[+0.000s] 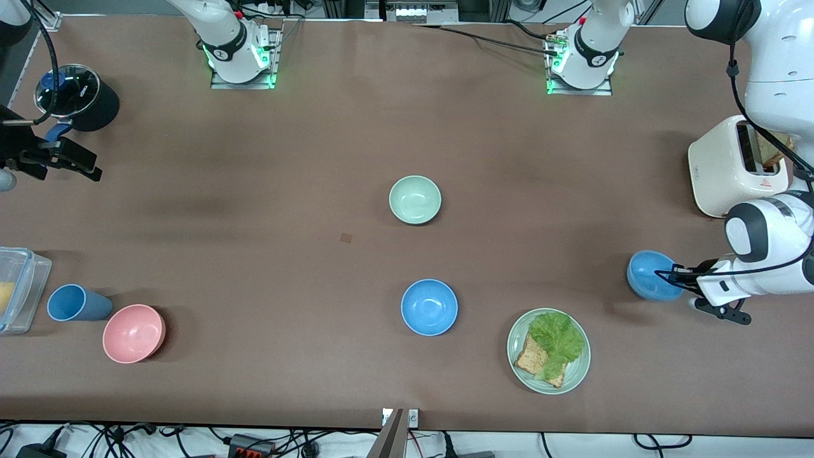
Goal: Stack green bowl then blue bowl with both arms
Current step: 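Lower the left gripper and grasp the rim of the blue bowl, then carry the blue bowl with the left gripper over the green bowl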
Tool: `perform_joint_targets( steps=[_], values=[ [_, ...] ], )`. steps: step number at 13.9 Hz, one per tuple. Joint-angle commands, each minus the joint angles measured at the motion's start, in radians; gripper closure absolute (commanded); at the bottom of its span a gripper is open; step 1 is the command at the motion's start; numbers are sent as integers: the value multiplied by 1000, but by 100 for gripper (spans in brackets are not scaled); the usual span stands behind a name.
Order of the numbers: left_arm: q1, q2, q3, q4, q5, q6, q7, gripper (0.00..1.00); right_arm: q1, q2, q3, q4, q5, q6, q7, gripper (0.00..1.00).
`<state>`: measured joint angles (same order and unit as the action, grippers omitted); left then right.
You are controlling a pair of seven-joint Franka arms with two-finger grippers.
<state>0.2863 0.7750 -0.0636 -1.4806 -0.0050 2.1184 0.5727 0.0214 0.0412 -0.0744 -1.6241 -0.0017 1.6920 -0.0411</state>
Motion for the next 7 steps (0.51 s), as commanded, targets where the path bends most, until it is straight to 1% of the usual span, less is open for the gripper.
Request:
perform_joint_targets(
  steps=[1, 4, 5, 7],
  values=[
    [1, -17, -18, 11, -9, -47, 79, 100, -8, -3, 16, -3, -11, 6, -13, 0],
    [5, -77, -76, 13, -13, -170, 62, 100, -14, -3, 15, -2, -4, 11, -13, 0],
    [5, -100, -94, 11, -41, -222, 37, 100, -11, -4, 15, -2, -7, 8, -14, 0],
    [2, -137, -125, 8, -94, -337, -81, 100, -12, -3, 15, 0, -1, 15, -13, 0]
  ],
)
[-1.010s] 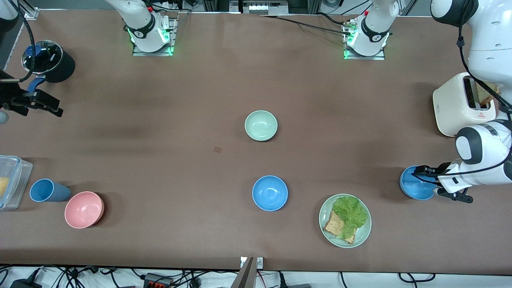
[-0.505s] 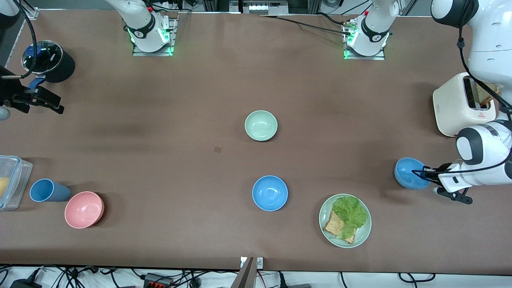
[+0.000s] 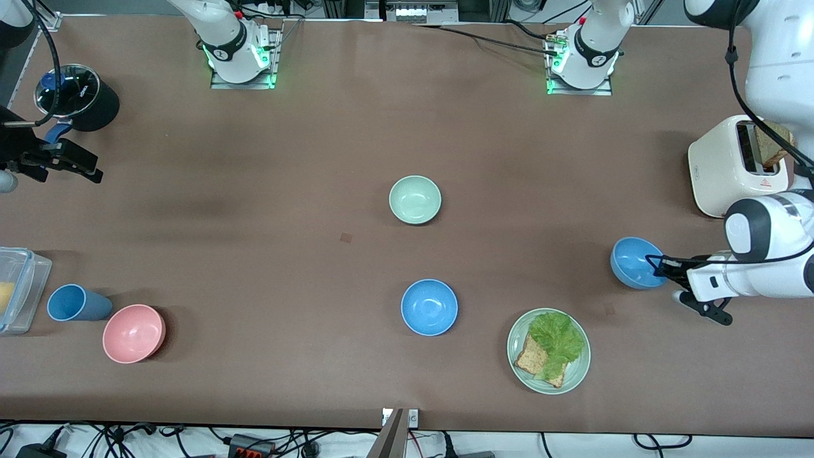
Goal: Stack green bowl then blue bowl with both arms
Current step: 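Carry the blue bowl with the left gripper over the green bowl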
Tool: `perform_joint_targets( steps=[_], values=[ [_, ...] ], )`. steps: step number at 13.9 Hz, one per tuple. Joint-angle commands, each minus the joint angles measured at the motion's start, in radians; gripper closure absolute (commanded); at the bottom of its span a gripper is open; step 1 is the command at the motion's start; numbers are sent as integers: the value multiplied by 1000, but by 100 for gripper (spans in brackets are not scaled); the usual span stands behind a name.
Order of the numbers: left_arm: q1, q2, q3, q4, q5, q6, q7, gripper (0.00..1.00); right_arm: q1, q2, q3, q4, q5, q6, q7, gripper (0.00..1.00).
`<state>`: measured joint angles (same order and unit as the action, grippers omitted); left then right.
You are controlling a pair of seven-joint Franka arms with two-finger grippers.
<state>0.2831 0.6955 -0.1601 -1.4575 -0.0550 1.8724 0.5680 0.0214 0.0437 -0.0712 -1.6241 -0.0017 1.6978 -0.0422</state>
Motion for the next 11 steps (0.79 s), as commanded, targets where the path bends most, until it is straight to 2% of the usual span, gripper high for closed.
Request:
perform_joint_targets(
  steps=[1, 3, 5, 7, 8, 10, 11],
  values=[
    [5, -85, -67, -27, -46, -116, -141, 100, -14, -4, 11, -2, 0, 13, -10, 0],
    [5, -131, -162, -67, -46, -134, -351, 100, -14, 1, 11, 0, -1, 22, -8, 0],
    [4, -131, -289, -76, -46, -125, -613, 100, -17, 5, 10, 7, 0, 25, -8, 0],
    [-28, -126, -376, -104, -46, -80, -837, 100, -17, 9, 10, 12, 0, 25, -8, 0],
    [-68, -126, -406, -134, -45, -22, -943, 100, -17, 10, 10, 12, 0, 25, -8, 0],
    [-168, -122, -411, -176, -45, 113, -1155, 100, -12, 10, 11, 12, 0, 25, -5, 0],
    [-194, -128, -412, -228, -43, 201, -1222, 100, -12, 10, 11, 12, 2, 25, -4, 0]
  ],
)
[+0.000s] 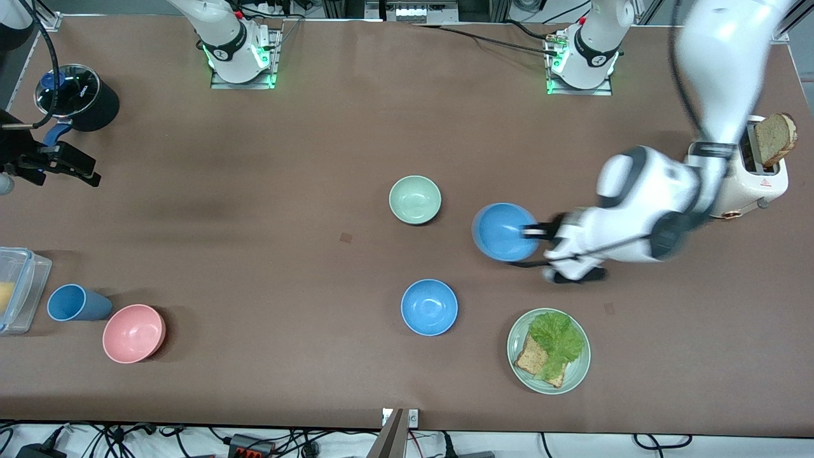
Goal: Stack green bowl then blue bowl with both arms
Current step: 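Carry the blue bowl with the left gripper over the green bowl, then lower the blue bowl into the green bowl with the left gripper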
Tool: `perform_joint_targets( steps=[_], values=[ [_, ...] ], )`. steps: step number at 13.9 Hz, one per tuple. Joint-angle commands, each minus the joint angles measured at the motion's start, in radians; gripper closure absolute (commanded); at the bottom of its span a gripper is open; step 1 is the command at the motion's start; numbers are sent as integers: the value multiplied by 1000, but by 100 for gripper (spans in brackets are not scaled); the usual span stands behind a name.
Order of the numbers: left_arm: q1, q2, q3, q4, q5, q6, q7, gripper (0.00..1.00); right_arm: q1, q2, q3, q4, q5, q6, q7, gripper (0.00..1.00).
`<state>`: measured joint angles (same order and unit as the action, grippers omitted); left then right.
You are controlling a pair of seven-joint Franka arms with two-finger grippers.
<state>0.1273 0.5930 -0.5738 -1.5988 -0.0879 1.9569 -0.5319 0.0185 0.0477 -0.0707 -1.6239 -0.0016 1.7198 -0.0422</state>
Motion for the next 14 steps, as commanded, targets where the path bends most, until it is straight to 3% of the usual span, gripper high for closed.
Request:
perform_joint_targets(
  steps=[1, 3, 4, 14],
  values=[
    [-50, -39, -14, -154, -10, 207, -175, 100, -9, 6, 11, 12, 3, 3, -4, 0],
    [-55, -70, -93, -262, -6, 353, -305, 100, -9, 6, 11, 12, 3, 3, -4, 0],
    [-63, -77, -110, -273, 0, 359, -339, 100, -9, 6, 11, 12, 3, 1, -4, 0],
    [-161, -76, -120, -340, 2, 401, -379, 100, -11, 14, 11, 12, 2, -6, -8, 0]
  ],
)
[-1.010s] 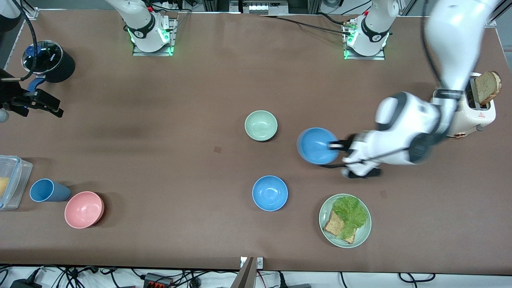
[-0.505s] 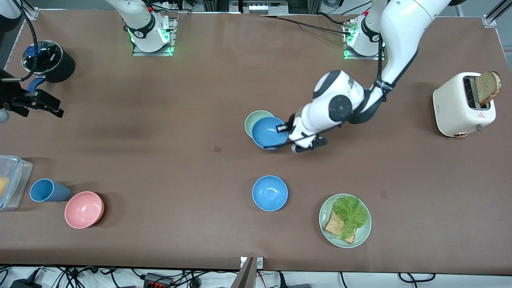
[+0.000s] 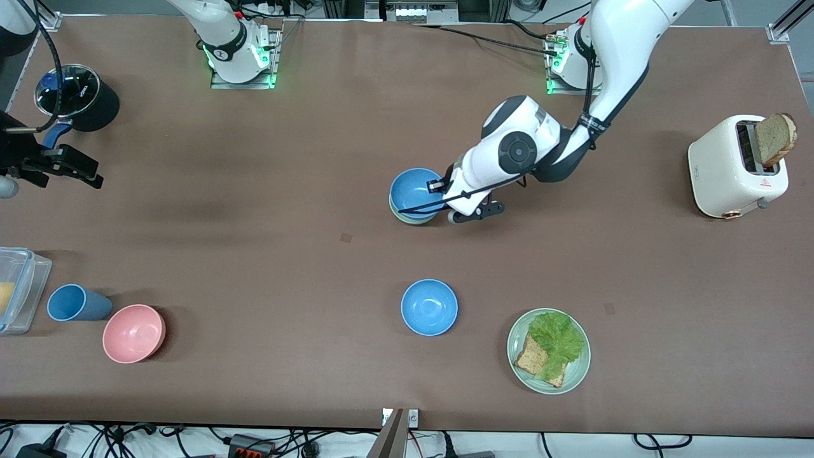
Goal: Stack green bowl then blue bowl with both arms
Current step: 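Lower the blue bowl into the green bowl with the left gripper, then open the left gripper and release the blue bowl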
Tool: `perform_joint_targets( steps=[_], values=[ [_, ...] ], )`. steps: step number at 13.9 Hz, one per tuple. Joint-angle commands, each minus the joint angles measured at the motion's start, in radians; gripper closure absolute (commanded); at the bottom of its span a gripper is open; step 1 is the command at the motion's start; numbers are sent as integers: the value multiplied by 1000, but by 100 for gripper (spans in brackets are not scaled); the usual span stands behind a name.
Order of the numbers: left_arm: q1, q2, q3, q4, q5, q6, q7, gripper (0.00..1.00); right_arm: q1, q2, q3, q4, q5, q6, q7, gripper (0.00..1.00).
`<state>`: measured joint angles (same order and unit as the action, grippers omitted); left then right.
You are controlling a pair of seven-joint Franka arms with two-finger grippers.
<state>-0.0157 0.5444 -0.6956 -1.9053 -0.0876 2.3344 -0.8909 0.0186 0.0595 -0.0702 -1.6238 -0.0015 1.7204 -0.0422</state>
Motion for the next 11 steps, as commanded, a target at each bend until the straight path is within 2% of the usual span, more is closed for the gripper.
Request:
perform_joint_targets(
  steps=[1, 7, 10, 11],
  values=[
    [-20, -26, 4, -35, 3, 23, -20, 100, -11, 3, 9, 12, 2, -5, -8, 0],
    [-23, 9, 7, -35, 52, 52, -20, 100, -12, 3, 9, 12, 2, -5, -8, 0],
    [-30, 16, 8, -32, 54, 54, -22, 92, -14, 3, 9, 12, 0, -5, -8, 0],
    [-30, 17, 8, -31, 52, 52, -26, 80, -14, 3, 9, 12, 0, -5, -8, 0]
  ],
)
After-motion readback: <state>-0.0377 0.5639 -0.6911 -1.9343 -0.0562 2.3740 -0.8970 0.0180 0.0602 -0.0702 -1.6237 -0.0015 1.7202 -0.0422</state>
